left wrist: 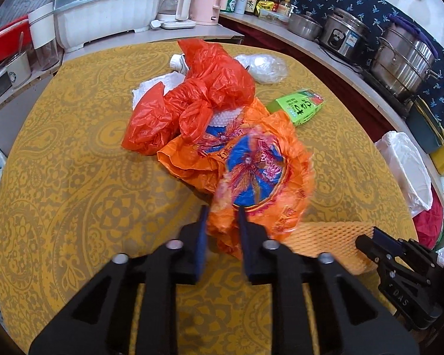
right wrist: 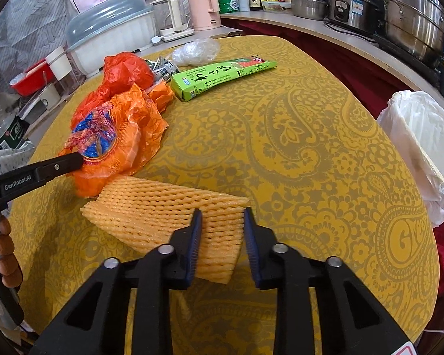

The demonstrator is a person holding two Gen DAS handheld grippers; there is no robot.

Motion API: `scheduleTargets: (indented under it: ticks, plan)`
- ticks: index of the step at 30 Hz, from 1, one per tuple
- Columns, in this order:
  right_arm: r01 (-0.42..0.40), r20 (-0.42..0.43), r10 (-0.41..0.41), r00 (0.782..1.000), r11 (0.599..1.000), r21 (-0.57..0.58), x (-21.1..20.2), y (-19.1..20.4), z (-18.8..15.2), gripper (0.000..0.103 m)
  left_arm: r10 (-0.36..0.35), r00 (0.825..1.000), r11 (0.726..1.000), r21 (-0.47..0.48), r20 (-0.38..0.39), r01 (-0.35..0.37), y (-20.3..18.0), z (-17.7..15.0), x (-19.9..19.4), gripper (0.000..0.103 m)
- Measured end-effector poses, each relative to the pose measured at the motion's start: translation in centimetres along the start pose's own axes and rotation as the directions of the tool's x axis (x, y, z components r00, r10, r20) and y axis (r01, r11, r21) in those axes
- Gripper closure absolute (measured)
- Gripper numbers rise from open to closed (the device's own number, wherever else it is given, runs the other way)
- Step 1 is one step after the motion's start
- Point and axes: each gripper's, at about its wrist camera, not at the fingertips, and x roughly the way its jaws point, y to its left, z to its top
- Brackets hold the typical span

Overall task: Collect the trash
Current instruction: 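Grasp the orange foam fruit net with the right gripper while the left grasps the orange snack bag, then carry the foam net and orange snack bag over the bin with both grippers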

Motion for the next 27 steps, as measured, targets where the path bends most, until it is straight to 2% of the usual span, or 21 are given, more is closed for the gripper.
scheduleTargets:
  ticks: [4, 14, 27]
  plan:
    - [-0.014, 0.004, 0.014, 1.000, 1.000, 0.014, -0.4, -0.5, 0.0, 0.093, -0.004, 1.000, 1.000, 0.010, 0.017, 0.003, -0.4, -0.1, -0.9, 0.089]
    - [-0.039, 0.055, 0.037, 0.998, 0.999, 0.034, -2.4, -1.7, 0.4, 0.095, -0.025, 0.996, 0.999, 0.030, 0.085, 0.023, -2.4, 0.7, -4.5, 0.090]
    - [0.019, 0.187, -0.050, 0.981, 0.986, 0.167, -6.6, -8.3, 2.2, 0.097, -0.083, 0.988, 0.991, 0.113, 0.128, 0.068, -8.3, 3.4, -5.5, 0.090]
